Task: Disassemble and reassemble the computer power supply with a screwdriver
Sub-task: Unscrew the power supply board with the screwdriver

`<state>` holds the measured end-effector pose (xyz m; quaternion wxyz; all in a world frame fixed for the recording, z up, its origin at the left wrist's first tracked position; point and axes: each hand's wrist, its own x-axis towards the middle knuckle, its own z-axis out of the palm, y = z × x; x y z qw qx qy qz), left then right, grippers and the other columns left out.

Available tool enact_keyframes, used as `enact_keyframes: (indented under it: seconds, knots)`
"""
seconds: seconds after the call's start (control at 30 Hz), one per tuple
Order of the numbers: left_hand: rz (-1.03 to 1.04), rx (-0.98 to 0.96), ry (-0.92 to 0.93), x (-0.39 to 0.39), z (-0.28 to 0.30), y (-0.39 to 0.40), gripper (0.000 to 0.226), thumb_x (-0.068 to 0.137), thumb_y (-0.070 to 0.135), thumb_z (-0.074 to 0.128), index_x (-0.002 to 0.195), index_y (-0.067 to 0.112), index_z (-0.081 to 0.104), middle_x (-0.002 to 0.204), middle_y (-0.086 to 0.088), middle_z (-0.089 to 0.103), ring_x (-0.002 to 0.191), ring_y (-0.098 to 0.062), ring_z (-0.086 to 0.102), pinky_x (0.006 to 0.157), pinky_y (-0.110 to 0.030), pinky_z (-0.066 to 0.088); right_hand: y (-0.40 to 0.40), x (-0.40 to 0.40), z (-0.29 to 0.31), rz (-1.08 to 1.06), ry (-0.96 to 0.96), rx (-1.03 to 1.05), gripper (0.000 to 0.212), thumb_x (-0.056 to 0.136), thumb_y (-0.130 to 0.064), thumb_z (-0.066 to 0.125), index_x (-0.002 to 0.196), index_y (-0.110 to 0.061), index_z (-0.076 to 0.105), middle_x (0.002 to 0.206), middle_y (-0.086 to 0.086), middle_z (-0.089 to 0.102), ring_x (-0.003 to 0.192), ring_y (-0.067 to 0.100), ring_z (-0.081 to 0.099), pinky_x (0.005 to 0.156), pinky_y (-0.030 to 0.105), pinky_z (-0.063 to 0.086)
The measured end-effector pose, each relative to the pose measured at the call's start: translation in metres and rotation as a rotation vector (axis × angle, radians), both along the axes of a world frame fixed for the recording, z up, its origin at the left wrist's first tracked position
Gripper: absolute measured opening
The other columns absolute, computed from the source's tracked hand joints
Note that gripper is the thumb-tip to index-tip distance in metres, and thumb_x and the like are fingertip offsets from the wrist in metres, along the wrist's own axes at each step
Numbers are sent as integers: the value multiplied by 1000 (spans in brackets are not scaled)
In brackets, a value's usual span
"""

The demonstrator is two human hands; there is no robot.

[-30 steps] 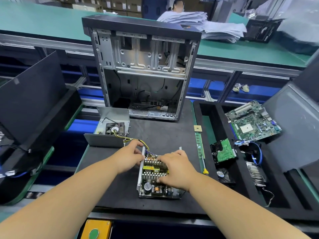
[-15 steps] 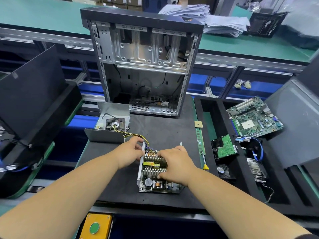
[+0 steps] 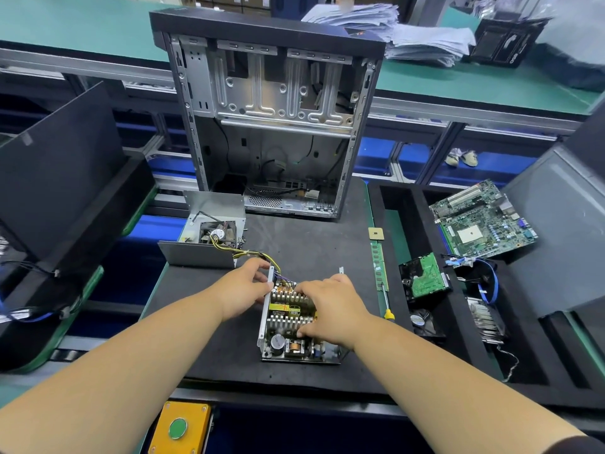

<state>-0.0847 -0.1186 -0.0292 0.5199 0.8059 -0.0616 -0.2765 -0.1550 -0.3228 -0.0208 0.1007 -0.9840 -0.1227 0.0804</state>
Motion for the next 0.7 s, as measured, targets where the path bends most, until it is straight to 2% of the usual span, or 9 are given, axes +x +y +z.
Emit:
enact_keyframes:
  seconds: [0.3,0.37,0.43,0.5,0.57,0.63,0.7]
  knots:
    - [41,-6,-27,-4,1,1,31,96,13,60,125,17,51,108,-7,58,70,-9,64,54,-15,50,-2,0,0,19,-7,4,82,68,-64,74,138,-31,49,128,-10,63,115,16,55,105,33,19]
    - [67,17,-51,-5,3,3,33,93,16,65,123,18,53,104,-3,61,70,-8,66,59,-20,53,-2,0,4,32,20,29,79,72,-70,67,138,-30,49,127,-9,63,116,15,54,107,33,20]
    - [72,140,-160,-5,7,5,34,87,24,71,116,27,55,99,6,65,78,-10,66,72,-28,53,-4,1,11,14,61,137,74,81,-69,60,142,-30,47,133,-8,60,123,15,50,110,35,22]
    - [82,243,-278,-7,12,6,30,84,30,72,108,35,55,97,12,63,78,-9,63,70,-27,48,-10,1,19,-74,35,310,62,89,-59,56,142,-29,46,136,-9,56,127,13,44,111,36,26]
    - [110,220,-353,-7,17,3,25,86,28,69,103,38,55,95,11,62,73,-6,60,69,-25,46,-24,1,24,-210,-79,410,46,95,-47,55,136,-29,51,129,-11,58,121,11,45,106,34,34]
    - [129,163,-406,-9,25,-2,23,88,23,67,103,36,57,92,10,61,70,-3,58,70,-23,46,-43,2,25,-359,-147,442,33,96,-35,56,128,-25,56,117,-9,59,111,12,50,97,32,43]
    - [143,158,-451,-11,33,-8,22,88,21,66,103,35,58,91,10,61,72,-3,58,72,-23,47,-66,1,20,-501,-113,424,25,95,-28,58,120,-23,58,109,-7,57,102,15,55,85,32,45]
